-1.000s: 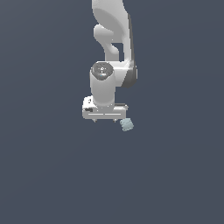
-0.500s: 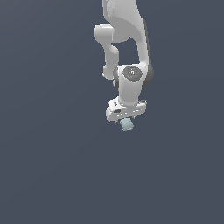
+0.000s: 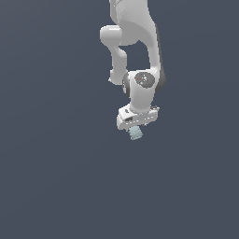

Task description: Pick up the object and move it to a goal position.

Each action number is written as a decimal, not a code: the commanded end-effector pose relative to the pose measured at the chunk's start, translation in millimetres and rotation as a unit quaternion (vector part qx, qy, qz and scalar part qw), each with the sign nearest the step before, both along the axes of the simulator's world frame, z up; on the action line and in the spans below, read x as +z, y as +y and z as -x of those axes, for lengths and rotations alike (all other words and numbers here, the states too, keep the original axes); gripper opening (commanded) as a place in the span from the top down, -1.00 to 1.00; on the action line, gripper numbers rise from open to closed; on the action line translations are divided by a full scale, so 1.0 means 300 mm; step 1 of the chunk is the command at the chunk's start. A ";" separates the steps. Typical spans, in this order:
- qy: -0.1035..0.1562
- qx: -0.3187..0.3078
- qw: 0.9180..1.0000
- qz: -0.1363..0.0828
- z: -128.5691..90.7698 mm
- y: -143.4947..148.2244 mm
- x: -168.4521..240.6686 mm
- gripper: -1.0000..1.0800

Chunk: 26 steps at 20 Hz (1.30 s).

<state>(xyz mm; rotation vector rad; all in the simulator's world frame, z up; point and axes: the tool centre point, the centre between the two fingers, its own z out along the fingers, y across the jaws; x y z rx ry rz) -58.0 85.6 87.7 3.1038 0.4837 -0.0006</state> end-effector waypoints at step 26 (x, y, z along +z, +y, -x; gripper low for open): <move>-0.001 0.003 1.000 0.000 0.002 0.004 -0.147 1.00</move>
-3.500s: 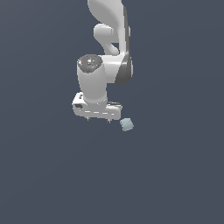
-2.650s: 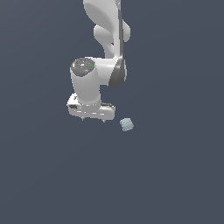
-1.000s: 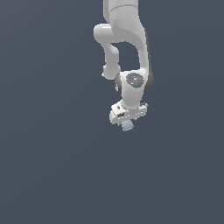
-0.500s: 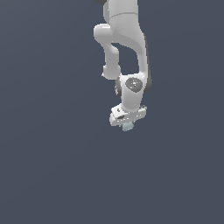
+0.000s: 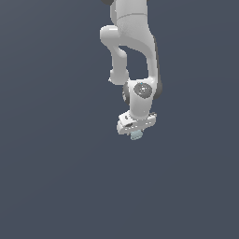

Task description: Pick up the object and move it to a goal position.

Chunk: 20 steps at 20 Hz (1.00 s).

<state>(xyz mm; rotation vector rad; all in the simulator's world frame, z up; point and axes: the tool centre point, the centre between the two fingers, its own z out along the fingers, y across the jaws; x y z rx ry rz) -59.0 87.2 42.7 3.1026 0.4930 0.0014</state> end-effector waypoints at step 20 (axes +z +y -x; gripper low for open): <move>0.000 0.000 1.000 -0.001 -0.141 -0.210 0.425 1.00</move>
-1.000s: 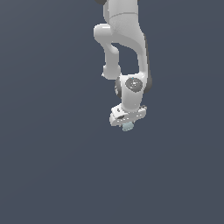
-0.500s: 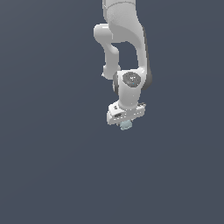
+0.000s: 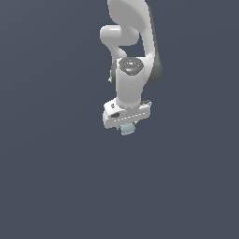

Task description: Pick up the object and move it to a goal position.

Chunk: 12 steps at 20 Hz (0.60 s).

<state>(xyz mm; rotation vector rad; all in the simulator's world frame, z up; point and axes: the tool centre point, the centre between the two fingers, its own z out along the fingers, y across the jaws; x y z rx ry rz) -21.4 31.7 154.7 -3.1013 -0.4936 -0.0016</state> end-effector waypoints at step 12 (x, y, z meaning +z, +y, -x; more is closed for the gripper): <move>0.000 0.000 1.000 0.000 -0.149 -0.214 0.433 1.00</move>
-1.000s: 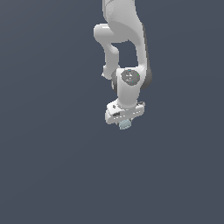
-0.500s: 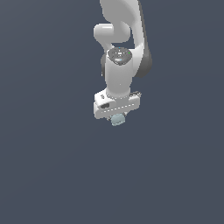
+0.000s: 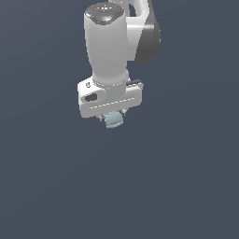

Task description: Pick up the object and move it to a goal position.

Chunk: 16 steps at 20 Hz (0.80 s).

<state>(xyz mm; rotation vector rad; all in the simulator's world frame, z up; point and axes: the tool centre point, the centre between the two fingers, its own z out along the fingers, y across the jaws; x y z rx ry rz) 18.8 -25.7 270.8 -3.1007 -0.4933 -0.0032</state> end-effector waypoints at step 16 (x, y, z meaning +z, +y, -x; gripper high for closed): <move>0.001 0.000 1.000 0.001 -0.145 -0.191 0.383 1.00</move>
